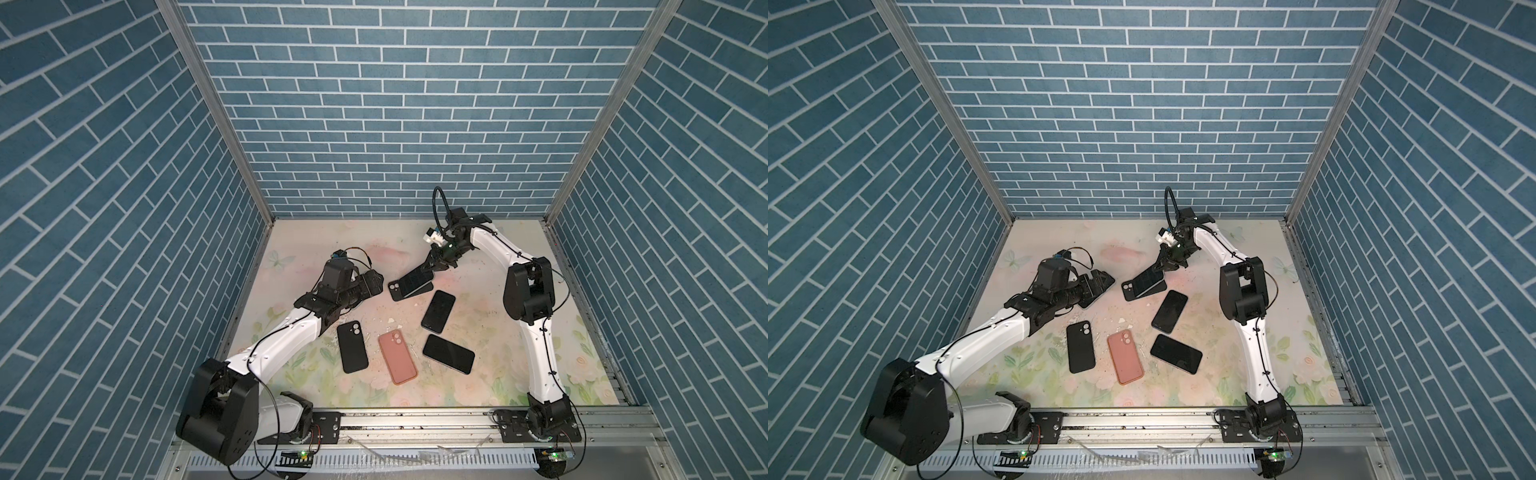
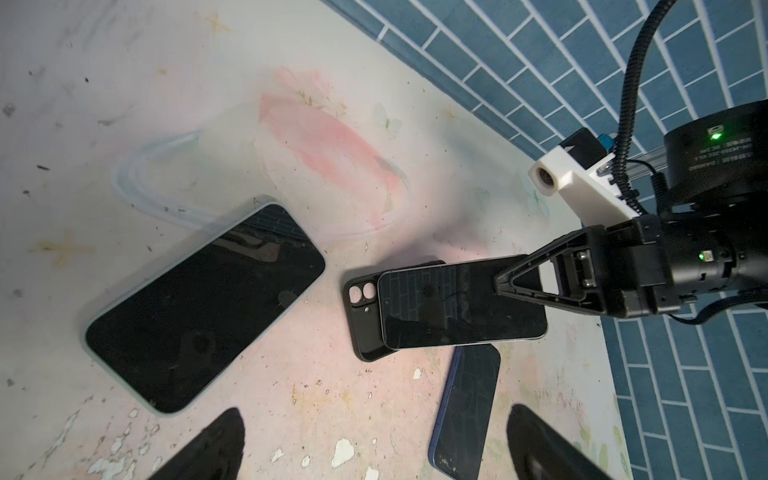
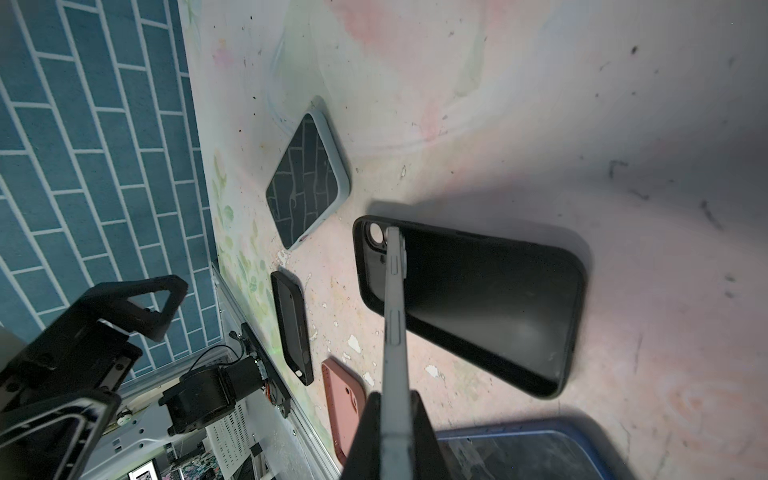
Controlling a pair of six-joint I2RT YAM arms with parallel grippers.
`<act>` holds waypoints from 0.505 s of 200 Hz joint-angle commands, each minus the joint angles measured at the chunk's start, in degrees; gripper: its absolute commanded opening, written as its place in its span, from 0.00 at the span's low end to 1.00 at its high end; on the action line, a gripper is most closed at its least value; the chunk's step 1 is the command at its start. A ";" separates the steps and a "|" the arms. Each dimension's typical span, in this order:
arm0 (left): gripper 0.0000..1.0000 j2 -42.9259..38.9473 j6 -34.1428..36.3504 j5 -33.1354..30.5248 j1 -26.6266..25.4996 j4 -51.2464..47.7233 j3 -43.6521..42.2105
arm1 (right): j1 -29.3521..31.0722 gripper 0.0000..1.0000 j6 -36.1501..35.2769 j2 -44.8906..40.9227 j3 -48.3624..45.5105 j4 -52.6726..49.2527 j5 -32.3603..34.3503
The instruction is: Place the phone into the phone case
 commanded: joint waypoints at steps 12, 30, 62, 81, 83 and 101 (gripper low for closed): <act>0.99 3.36 -3.05 1.44 0.22 6.19 -2.26 | 0.30 0.00 -4.32 2.47 3.35 -2.76 -3.15; 0.99 5.69 -3.97 1.62 0.17 8.62 -2.89 | 0.31 0.00 -4.70 3.51 3.27 -3.09 -2.92; 0.98 10.30 -4.28 1.43 0.13 13.04 -2.91 | 0.32 0.00 -4.45 3.04 -0.82 -1.35 -2.78; 0.97 13.10 -4.19 0.76 0.00 14.66 -2.26 | 0.29 0.00 -4.18 1.21 -4.95 0.72 -2.63; 0.97 13.35 -4.13 0.62 -0.06 14.84 -2.17 | 0.31 0.00 -4.07 1.01 -5.57 1.06 -2.57; 0.96 15.66 -4.17 -0.17 -0.77 16.30 -1.55 | 0.25 0.00 -2.98 -1.05 -9.70 3.52 -2.14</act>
